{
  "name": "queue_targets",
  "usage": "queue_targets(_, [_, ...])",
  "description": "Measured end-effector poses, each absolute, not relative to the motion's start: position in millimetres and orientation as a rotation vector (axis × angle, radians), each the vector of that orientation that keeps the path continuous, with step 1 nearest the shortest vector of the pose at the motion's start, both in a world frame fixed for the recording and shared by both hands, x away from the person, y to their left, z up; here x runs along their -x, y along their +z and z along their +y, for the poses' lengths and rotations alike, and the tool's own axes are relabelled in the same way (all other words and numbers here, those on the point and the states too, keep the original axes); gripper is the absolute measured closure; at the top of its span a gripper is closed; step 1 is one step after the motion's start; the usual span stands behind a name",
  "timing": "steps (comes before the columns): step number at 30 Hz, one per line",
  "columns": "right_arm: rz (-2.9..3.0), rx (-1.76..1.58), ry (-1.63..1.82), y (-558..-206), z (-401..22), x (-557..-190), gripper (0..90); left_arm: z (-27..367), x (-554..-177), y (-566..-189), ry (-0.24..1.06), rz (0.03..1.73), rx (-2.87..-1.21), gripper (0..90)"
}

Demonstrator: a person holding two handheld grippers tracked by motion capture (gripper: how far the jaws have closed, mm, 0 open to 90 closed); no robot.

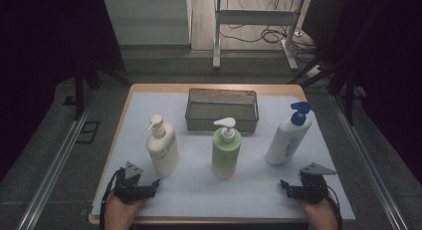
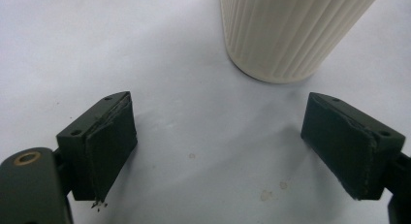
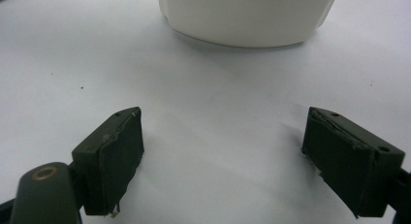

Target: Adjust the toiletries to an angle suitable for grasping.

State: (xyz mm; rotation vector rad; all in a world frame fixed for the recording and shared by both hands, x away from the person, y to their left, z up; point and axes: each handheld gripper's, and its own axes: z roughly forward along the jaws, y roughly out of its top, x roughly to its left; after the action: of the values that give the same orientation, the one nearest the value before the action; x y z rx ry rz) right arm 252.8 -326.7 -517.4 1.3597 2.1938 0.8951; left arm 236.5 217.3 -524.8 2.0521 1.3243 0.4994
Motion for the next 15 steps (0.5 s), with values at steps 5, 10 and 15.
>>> queue_targets(5, [2.193, -1.358, 0.906, -517.9, -327.3, -252.6, 14.7, 217.4, -236.4, -525.2, 0.5, 1.322, -2.049, 12.2])
queue_targets(10, [2.193, -1.359, 0.906, -518.0, -327.3, -252.7, 14.6, 217.4, -236.4, -525.1, 0.499, 1.323, -2.049, 12.1])
queue_targets(15, [2.194, -1.36, 0.906, -517.8, -327.4, -252.8, 14.7, 217.4, -236.4, -525.1, 0.499, 1.323, -2.05, 12.2])
